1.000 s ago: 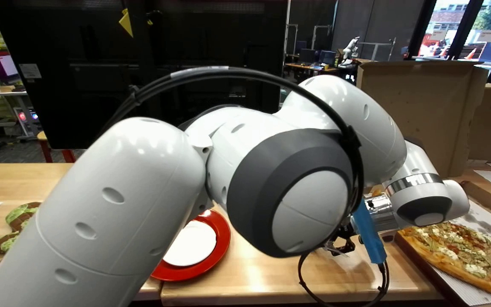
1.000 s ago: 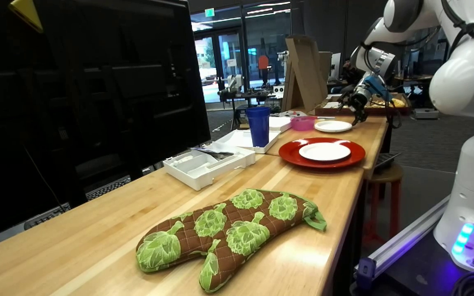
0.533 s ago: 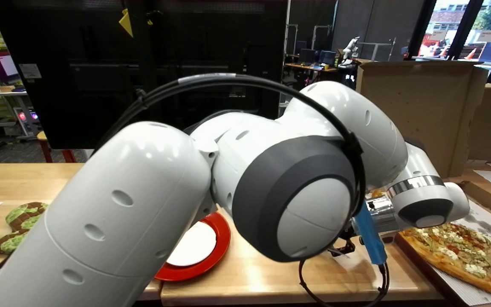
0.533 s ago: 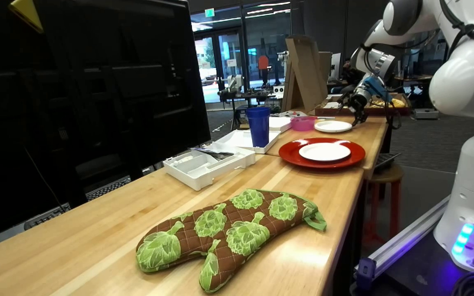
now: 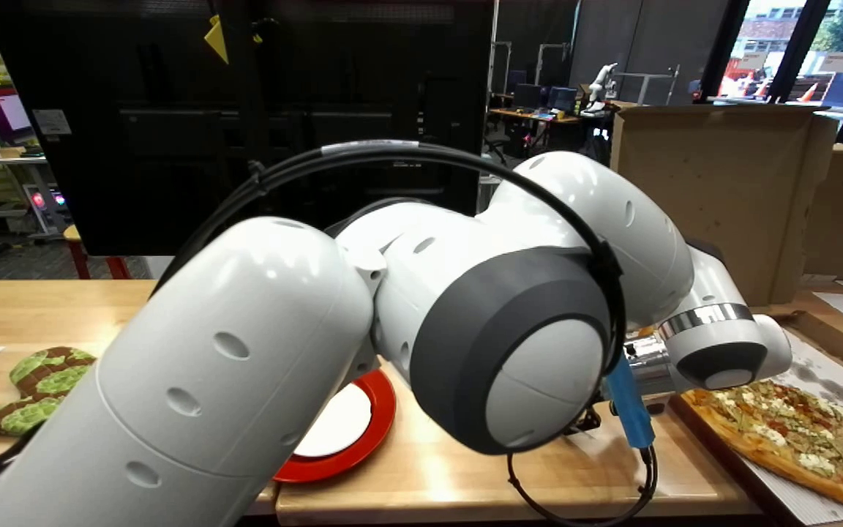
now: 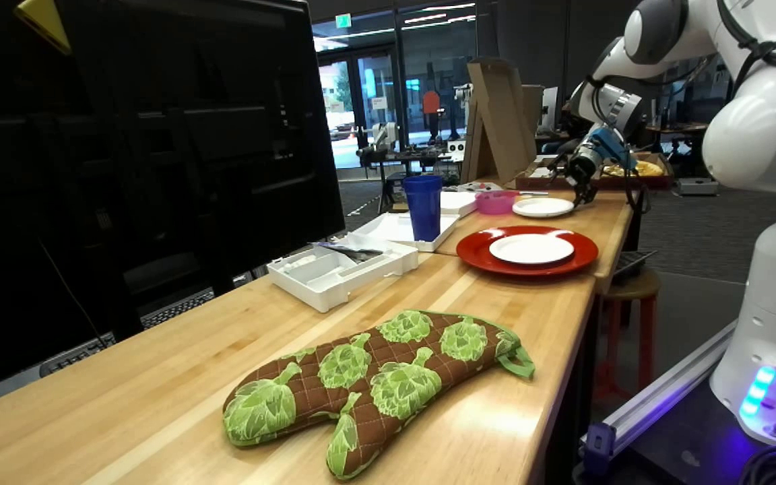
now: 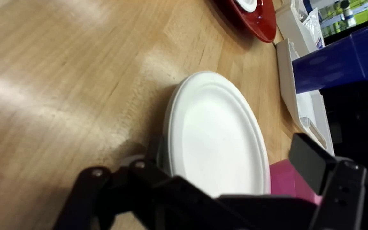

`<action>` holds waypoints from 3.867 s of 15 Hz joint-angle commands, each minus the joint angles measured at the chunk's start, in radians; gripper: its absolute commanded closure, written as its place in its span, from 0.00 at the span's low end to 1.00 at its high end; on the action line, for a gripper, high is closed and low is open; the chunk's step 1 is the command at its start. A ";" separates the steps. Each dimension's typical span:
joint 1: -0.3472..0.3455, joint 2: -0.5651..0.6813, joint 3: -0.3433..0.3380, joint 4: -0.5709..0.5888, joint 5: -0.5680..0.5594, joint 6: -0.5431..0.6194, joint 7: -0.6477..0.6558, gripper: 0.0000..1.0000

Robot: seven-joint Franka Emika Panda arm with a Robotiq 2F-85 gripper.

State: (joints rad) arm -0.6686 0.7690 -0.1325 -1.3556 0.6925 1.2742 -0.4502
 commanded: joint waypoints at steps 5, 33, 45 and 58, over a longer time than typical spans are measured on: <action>-0.005 0.021 0.017 0.048 0.013 -0.037 0.034 0.47; 0.071 -0.286 0.003 -0.273 -0.085 0.019 -0.304 0.97; 0.258 -0.502 -0.022 -0.568 -0.197 0.178 -0.428 0.97; 0.346 -0.661 -0.041 -0.809 -0.249 0.286 -0.528 0.97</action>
State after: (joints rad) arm -0.3530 0.1682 -0.1533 -2.0887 0.4583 1.5078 -0.9649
